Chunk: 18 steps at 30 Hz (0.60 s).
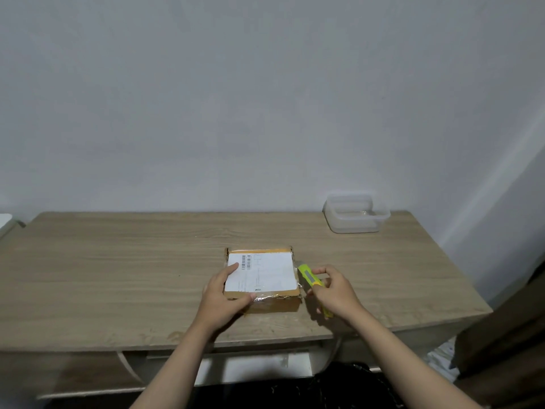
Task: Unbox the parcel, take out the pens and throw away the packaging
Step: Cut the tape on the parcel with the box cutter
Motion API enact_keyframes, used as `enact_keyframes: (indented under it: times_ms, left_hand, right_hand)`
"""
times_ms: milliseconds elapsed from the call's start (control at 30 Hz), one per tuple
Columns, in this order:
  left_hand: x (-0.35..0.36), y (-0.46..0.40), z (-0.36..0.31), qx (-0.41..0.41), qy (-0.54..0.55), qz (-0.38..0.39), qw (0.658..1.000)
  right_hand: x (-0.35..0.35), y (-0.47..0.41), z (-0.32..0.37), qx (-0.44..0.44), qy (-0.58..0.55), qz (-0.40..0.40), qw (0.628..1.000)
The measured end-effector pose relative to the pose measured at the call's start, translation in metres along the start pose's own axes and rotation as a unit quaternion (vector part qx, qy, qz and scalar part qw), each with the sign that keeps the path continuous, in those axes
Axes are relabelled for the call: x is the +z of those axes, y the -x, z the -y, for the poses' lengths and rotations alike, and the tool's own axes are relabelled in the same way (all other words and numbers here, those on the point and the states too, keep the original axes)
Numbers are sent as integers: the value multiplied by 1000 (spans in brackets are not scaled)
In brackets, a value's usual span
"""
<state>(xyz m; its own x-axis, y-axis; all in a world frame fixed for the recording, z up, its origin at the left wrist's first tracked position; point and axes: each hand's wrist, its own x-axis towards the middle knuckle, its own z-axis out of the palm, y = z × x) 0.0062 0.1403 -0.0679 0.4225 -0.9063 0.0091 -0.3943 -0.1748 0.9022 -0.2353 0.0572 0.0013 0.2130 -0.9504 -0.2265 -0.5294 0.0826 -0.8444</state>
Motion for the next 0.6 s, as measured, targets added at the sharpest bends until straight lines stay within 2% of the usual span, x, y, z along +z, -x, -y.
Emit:
enact_keyframes:
  times_ms: [100, 267, 467, 600]
  left_hand:
    - [2, -2, 1, -7, 8, -3, 1000]
    - [3, -1, 2, -15, 8, -2, 1000]
    - [2, 2, -7, 3, -24, -8, 1000]
    - [2, -1, -3, 20, -2, -7, 1000]
  right_hand:
    - [-5, -1, -1, -45, 42, -48, 997]
    - [-4, 1, -1, -114, 112, -38, 986]
    - [7, -2, 0, -114, 130, -47, 984]
    - [8, -7, 7, -97, 156, -31, 982]
